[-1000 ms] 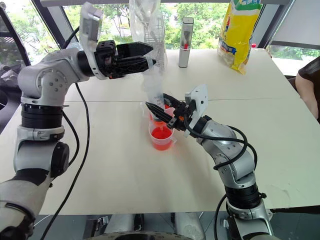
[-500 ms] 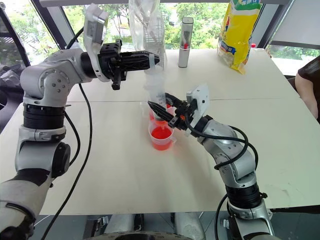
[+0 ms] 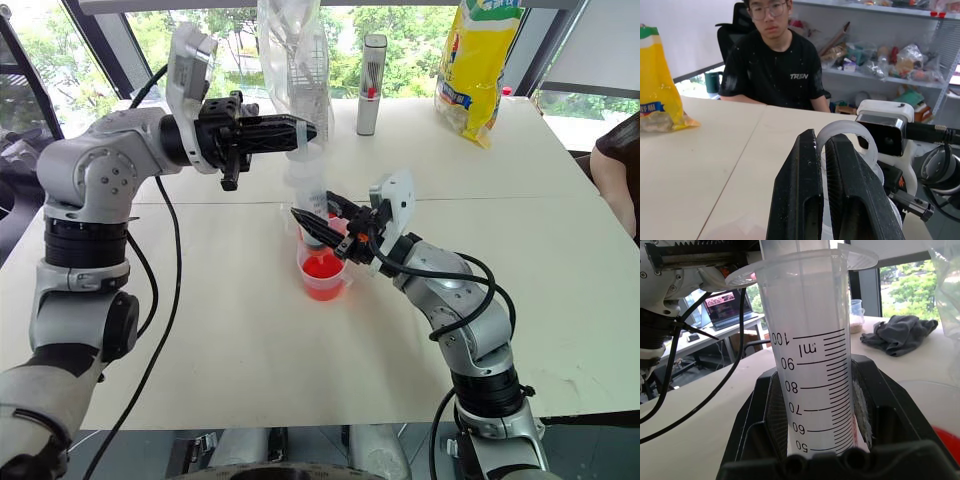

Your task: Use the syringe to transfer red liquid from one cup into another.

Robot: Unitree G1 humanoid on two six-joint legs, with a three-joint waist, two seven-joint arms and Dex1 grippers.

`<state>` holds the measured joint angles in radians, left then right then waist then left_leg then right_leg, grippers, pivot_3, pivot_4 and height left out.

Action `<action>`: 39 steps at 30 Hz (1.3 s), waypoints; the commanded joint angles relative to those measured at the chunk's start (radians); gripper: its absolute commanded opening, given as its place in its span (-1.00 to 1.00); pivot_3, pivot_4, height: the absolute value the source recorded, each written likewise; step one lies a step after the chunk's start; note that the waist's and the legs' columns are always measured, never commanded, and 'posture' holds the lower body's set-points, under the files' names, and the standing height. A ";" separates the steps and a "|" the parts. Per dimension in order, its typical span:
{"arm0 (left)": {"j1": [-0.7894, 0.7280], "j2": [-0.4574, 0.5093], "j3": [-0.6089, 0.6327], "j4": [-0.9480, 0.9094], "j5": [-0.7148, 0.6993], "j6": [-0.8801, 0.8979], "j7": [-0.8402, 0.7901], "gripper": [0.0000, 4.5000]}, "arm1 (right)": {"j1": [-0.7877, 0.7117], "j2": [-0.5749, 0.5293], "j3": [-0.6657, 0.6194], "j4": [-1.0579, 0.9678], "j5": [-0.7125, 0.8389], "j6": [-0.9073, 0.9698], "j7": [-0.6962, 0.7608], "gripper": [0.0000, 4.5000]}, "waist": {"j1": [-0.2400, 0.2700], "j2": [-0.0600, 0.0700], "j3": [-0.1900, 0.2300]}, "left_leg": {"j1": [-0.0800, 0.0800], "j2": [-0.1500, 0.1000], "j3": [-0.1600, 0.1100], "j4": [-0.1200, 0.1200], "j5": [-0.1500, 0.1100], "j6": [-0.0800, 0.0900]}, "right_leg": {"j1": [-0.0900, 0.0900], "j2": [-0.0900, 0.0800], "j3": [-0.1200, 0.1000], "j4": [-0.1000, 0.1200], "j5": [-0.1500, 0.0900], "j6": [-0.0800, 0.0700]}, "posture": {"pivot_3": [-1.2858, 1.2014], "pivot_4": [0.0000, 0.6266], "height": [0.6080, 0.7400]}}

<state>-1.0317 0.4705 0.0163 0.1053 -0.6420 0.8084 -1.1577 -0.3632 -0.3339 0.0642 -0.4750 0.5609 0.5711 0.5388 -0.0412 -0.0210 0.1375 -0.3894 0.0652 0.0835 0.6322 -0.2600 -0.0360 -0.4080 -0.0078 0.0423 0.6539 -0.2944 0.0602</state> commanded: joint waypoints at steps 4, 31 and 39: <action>0.020 -0.018 -0.037 -0.065 -0.036 0.031 -0.024 -0.97 | -0.081 0.003 -0.063 -0.067 0.066 0.021 -0.024 -0.37 | 0.000 0.000 0.000 | 0.000 0.000 0.000 0.000 0.000 0.000 | 0.000 0.000 0.000 0.000 0.000 0.000 | 0.03 -0.52 1.00; 0.050 0.001 -0.016 -0.082 -0.008 -0.014 0.018 0.54 | -0.091 -0.032 -0.090 -0.064 0.102 0.062 -0.030 -0.37 | 0.002 0.000 0.000 | 0.000 0.000 0.000 0.000 0.000 0.000 | 0.000 0.000 0.000 0.000 0.000 0.000 | 0.03 -0.52 1.00; 0.052 0.092 0.083 0.010 0.007 -0.065 0.063 0.98 | -0.068 -0.040 -0.091 -0.075 0.115 0.073 -0.031 -0.37 | -0.003 0.000 0.000 | 0.000 0.000 0.000 0.000 0.000 0.000 | 0.000 0.000 0.000 0.000 0.000 0.000 | 0.03 -0.52 1.00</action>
<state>-0.9761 0.5392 0.0485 0.1158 -0.6394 0.7697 -1.1050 -0.4306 -0.3720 -0.0148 -0.5050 0.6531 0.6512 0.5054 -0.0439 -0.0211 0.1375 -0.3890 0.0656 0.0832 0.6317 -0.2600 -0.0360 -0.4081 -0.0075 0.0424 0.6539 -0.2945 0.0602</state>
